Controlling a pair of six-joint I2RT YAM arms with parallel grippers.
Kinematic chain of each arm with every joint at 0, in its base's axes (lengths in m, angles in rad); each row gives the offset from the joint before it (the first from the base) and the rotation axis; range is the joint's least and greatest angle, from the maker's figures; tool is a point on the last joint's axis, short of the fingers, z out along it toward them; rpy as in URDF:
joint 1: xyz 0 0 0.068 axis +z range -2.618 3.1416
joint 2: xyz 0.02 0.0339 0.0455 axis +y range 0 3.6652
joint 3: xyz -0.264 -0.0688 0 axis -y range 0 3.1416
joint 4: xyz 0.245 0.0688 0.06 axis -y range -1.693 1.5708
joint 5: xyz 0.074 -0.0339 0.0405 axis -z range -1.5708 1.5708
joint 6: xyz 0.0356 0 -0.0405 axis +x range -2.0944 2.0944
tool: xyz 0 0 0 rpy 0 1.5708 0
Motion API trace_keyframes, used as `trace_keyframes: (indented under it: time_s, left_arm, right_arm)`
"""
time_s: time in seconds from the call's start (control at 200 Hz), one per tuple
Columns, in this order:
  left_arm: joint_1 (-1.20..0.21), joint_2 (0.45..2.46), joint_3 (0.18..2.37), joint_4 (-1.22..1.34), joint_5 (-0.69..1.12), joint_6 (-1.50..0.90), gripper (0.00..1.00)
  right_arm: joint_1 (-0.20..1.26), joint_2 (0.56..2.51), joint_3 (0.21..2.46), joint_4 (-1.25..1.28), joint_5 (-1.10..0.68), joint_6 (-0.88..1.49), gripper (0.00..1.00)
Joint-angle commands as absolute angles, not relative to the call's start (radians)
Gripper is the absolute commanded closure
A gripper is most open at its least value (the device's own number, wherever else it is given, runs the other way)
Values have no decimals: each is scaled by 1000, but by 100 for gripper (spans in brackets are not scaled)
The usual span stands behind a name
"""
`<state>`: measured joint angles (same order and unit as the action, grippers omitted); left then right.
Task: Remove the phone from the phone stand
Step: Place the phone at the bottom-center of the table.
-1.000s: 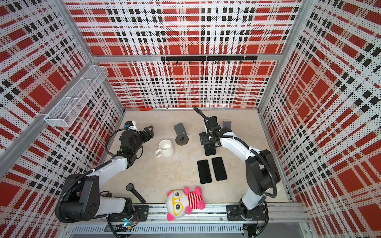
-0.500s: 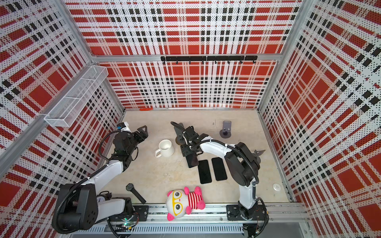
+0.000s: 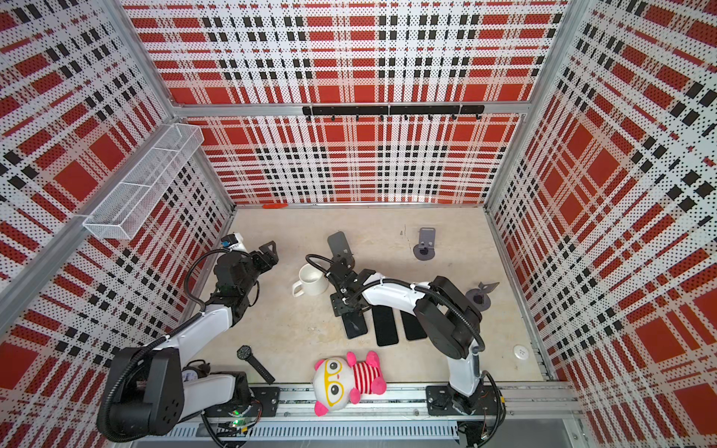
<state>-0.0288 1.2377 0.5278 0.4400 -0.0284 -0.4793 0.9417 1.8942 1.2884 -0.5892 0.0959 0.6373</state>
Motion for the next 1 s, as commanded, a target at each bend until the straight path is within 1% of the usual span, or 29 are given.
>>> trace_keyframes:
  time_s: [0.0,0.165,0.18,0.195,0.2,0.225,0.411,0.541,0.742,0.992]
  left_arm:
    - [-35,1211,504,457,-114,-412,15]
    - [-48,1206,498,457,-177,-389,10]
    - [-51,1206,501,457,-180,-387,9]
    - [-54,1204,501,457,-183,-385,1]
    - [-55,1204,502,457,-185,-384,1]
    - [-60,1204,505,454,-193,-378,2]
    - [-81,1183,500,440,-215,-348,2]
    - [-79,1178,500,440,-220,-344,2]
    - [-72,1194,499,439,-210,-345,2]
    - [-71,1212,503,439,-206,-349,2]
  right_arm:
    - [977,1869,1290,-634,178,755,29]
    - [1003,1851,1234,-621,184,852,28]
    - [1005,1850,1229,-617,185,859,28]
    - [1007,1848,1222,-613,183,866,28]
    - [1007,1848,1220,-612,183,867,28]
    - [1007,1848,1211,-608,179,878,27]
    - [1011,1846,1171,-572,157,911,22]
    - [1011,1874,1181,-568,178,898,22]
    - [1010,1887,1172,-551,193,909,16]
    - [1011,1886,1158,-535,192,910,16]
